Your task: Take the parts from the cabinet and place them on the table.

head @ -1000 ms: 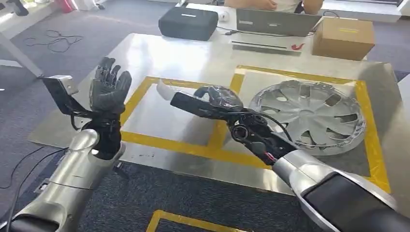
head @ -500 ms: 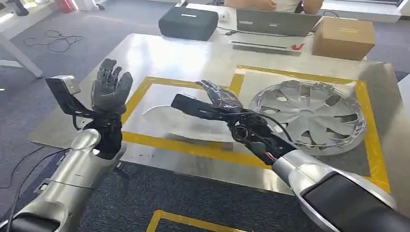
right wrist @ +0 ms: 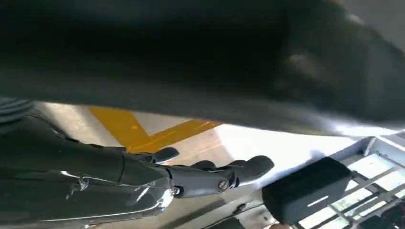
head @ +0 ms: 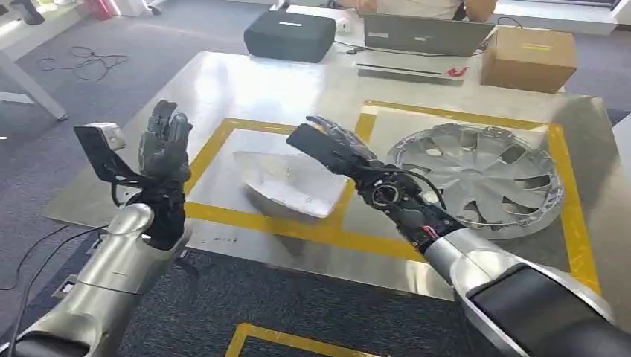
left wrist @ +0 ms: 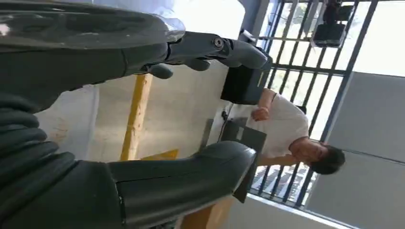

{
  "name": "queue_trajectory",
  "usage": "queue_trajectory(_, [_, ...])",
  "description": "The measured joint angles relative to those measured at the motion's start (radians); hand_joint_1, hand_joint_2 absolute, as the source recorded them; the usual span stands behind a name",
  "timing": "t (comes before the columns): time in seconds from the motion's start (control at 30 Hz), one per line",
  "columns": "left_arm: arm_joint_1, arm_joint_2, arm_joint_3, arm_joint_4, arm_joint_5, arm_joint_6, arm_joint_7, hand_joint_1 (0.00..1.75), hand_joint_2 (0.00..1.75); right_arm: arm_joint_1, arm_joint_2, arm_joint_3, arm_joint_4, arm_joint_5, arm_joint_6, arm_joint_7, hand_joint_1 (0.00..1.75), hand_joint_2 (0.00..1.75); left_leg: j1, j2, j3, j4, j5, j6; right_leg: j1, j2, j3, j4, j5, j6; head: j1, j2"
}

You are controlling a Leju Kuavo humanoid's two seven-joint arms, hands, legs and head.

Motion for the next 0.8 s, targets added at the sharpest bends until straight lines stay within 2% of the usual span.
queue_trajectory(0.1, [0.016, 0.009, 0.004, -0.001, 0.000, 0.002, 0.007, 0.00, 0.00, 0.031, -0.015, -0.040, -0.045, -0.089, 0.030, -0.007, 0.00, 0.00, 0.000, 0.000, 0.001, 0.000, 0.000, 0.000, 0.000, 0.000, 0.001, 0.000, 0.000, 0.000, 0.000, 0.000])
queue_trajectory(0.3, [0.032, 0.022, 0.008, -0.012, -0.004, 0.009, 0.012, 0.00, 0.00, 0.078, -0.042, -0.094, -0.130, -0.148, 0.045, -0.003, 0.00, 0.00, 0.000, 0.000, 0.001, 0.000, 0.000, 0.000, 0.000, 0.000, 0.001, 0.000, 0.000, 0.000, 0.000, 0.000])
queue_trajectory(0.47, [0.062, 0.039, 0.015, -0.038, -0.008, 0.021, 0.033, 0.00, 0.00, 0.179, -0.097, -0.118, -0.298, -0.285, 0.054, 0.097, 0.00, 0.00, 0.000, 0.000, 0.003, 0.000, 0.000, 0.000, 0.000, 0.000, 0.003, 0.000, -0.001, 0.000, 0.000, 0.000])
queue_trajectory(0.63, [0.082, 0.050, 0.027, -0.054, -0.010, 0.021, 0.038, 0.00, 0.00, 0.247, -0.142, -0.131, -0.438, -0.316, 0.054, 0.134, 0.00, 0.00, 0.000, 0.000, 0.003, 0.000, 0.000, 0.000, 0.000, 0.000, 0.003, 0.000, -0.001, 0.000, 0.000, 0.000])
queue_trajectory(0.8, [0.105, 0.058, 0.032, -0.076, -0.012, 0.029, 0.040, 0.00, 0.00, 0.335, -0.197, -0.145, -0.632, -0.320, 0.021, 0.187, 0.00, 0.00, 0.000, 0.000, 0.004, 0.000, 0.000, 0.000, 0.000, 0.000, 0.003, 0.000, -0.001, 0.000, 0.000, 0.000])
